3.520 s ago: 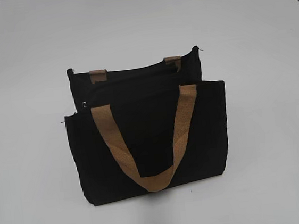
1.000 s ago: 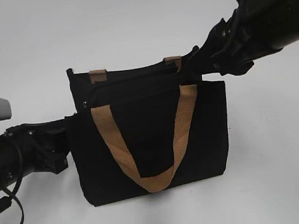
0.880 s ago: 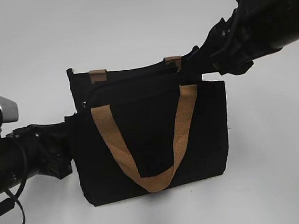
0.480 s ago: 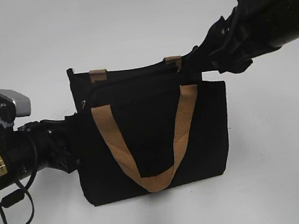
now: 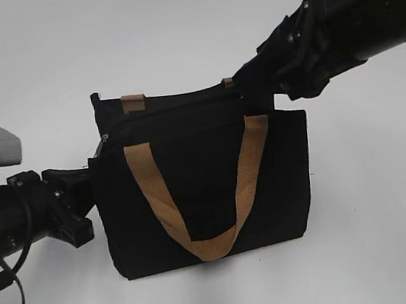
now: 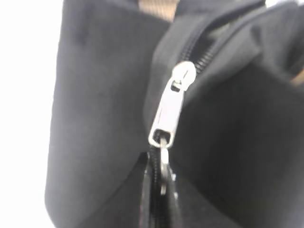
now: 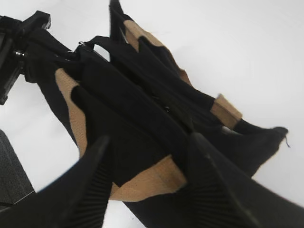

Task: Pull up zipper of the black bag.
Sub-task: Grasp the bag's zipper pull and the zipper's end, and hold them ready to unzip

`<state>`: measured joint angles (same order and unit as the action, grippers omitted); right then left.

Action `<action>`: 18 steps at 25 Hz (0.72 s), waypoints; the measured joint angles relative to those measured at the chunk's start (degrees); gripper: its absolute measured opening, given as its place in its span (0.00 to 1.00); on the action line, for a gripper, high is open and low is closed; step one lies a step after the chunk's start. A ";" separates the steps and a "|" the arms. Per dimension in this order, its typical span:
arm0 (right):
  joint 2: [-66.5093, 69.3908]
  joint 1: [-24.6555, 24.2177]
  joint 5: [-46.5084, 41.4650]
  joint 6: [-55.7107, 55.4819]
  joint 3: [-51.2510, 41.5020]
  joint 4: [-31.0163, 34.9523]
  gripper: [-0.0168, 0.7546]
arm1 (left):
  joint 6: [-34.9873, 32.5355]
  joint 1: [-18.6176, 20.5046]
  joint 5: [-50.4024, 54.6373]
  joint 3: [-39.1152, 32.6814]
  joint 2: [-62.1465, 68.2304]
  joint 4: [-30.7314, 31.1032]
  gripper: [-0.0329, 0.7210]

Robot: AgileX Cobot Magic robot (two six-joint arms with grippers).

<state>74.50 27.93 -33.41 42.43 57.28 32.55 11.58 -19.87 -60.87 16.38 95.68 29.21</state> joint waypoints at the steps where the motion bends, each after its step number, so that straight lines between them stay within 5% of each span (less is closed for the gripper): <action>1: 0.00 0.37 0.00 2.23 0.00 1.05 0.53 | 0.00 0.20 0.07 -0.74 -1.27 -0.23 0.06; 12: 5.58 11.78 2.81 13.61 0.40 5.91 0.47 | 0.05 0.63 0.26 -2.81 -11.04 -0.97 0.06; 18: 13.63 14.24 3.79 15.14 10.02 6.02 0.47 | 1.77 0.63 1.88 -2.81 -14.51 -0.07 0.06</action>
<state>88.13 42.18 -29.62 57.57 67.30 38.57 13.35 -19.25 -58.99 13.57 81.17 29.14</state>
